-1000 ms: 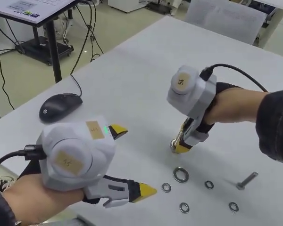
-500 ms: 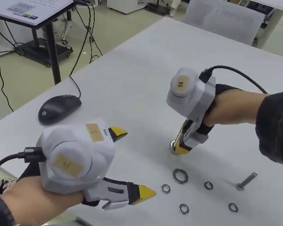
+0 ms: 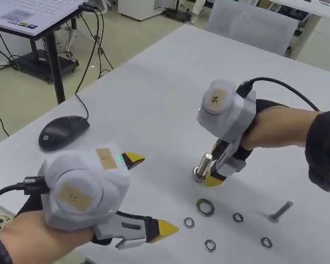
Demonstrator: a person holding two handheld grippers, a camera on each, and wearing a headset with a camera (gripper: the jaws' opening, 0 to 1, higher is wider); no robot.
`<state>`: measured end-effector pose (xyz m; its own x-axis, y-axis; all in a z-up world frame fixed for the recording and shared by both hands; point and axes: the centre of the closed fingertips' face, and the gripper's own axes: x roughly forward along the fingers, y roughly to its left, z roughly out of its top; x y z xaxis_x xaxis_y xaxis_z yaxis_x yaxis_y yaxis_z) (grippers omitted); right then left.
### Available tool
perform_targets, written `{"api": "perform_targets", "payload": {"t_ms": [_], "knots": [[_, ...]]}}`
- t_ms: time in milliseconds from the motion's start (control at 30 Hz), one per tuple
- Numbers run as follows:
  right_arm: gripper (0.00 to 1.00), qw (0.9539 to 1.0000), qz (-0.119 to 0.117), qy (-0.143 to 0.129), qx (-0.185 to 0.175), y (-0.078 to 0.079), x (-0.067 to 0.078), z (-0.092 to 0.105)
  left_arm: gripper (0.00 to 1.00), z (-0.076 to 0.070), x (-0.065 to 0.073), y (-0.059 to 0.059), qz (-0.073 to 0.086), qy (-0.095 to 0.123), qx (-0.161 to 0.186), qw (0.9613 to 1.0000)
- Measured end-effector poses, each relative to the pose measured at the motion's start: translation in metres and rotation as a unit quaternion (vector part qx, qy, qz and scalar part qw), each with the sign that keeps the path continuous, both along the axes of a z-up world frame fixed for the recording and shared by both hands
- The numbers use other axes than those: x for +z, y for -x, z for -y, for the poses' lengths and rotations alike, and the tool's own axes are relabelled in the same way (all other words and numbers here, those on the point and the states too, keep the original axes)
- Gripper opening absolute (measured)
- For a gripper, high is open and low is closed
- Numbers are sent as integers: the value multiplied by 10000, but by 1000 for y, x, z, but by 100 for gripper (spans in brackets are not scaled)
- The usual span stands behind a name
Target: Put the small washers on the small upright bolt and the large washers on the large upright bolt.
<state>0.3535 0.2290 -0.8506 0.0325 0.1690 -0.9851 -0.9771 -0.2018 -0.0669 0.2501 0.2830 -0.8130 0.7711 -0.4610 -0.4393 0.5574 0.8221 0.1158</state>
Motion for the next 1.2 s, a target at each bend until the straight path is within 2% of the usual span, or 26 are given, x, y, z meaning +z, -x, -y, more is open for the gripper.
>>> {"api": "perform_targets", "payload": {"t_ms": [233,467,800,1200], "knots": [[41,10000,25,-69,-32,7,8,10,78,1,1,0,11,6,-18,10000],[41,9999,-15,-104,-98,13,7,18,78,2,1,0,12,10,-37,10000],[41,9998,-161,-71,-122,35,-4,26,78,2,3,0,24,8,-61,10000],[40,9995,-303,39,-112,52,-20,27,77,3,5,2,57,31,-75,10000]]}}
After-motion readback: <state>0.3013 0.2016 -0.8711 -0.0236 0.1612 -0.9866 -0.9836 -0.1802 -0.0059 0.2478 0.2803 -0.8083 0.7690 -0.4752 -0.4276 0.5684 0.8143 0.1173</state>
